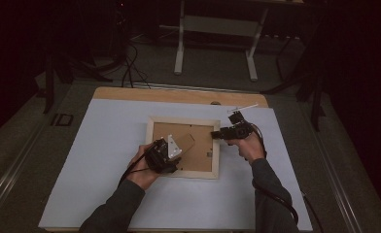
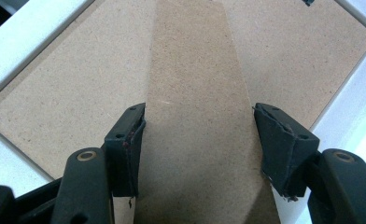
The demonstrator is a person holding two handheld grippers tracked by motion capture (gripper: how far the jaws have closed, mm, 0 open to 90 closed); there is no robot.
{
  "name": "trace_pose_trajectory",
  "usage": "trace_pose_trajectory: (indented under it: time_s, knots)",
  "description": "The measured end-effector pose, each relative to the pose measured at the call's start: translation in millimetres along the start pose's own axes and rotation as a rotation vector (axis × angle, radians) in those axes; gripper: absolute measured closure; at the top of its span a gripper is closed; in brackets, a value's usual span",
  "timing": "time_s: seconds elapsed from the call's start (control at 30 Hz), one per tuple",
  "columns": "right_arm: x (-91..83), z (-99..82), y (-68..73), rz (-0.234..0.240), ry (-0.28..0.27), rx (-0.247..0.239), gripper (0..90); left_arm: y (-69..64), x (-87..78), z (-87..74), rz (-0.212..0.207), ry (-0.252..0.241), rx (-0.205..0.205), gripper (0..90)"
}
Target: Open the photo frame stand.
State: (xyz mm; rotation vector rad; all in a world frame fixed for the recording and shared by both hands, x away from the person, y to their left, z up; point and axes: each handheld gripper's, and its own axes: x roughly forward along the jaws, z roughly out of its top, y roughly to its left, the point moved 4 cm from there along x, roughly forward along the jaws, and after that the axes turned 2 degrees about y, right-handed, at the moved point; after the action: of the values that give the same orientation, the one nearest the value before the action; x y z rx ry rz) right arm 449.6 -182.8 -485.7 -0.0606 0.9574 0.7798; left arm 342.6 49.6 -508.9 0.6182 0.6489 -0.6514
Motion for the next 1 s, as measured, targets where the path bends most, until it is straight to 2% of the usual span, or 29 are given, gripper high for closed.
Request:
trace_pose_trajectory:
  time_s: [0.2,0.23,0.4,0.63,0.73,0.83,0.93,1.0]
  knots:
    - [2.2,-0.7,-2.3,0.055,0.000,0.023,48.9,-1.2,-1.0,-1.5,0.011,-0.028,0.016,39.6]
    - [2.2,-0.7,-2.9,0.078,0.001,0.031,48.8,-1.1,-1.3,-1.9,0.011,-0.037,0.020,39.6]
    - [-0.4,-1.7,-2.9,0.087,0.005,0.032,54.2,0.0,-0.2,-4.3,0.005,-0.052,0.018,39.6]
    - [-3.8,-3.1,-2.1,0.079,-0.004,0.029,54.9,1.6,0.1,-5.7,-0.019,-0.057,0.003,39.4]
    - [-4.4,-3.7,-1.3,0.076,-0.009,0.043,55.4,3.4,0.5,-6.0,-0.046,-0.056,-0.018,39.0]
    - [-4.6,-4.3,-1.1,0.074,-0.019,0.043,55.6,5.6,-0.6,-5.5,-0.097,-0.066,-0.052,34.3]
    - [-4.1,-4.9,-1.2,0.071,-0.025,0.048,55.5,9.9,-2.3,-5.4,-0.117,-0.064,-0.076,31.8]
    - [-3.8,-5.0,-1.3,0.069,-0.027,0.048,55.6,14.0,-2.5,-5.6,-0.151,-0.056,-0.112,30.4]
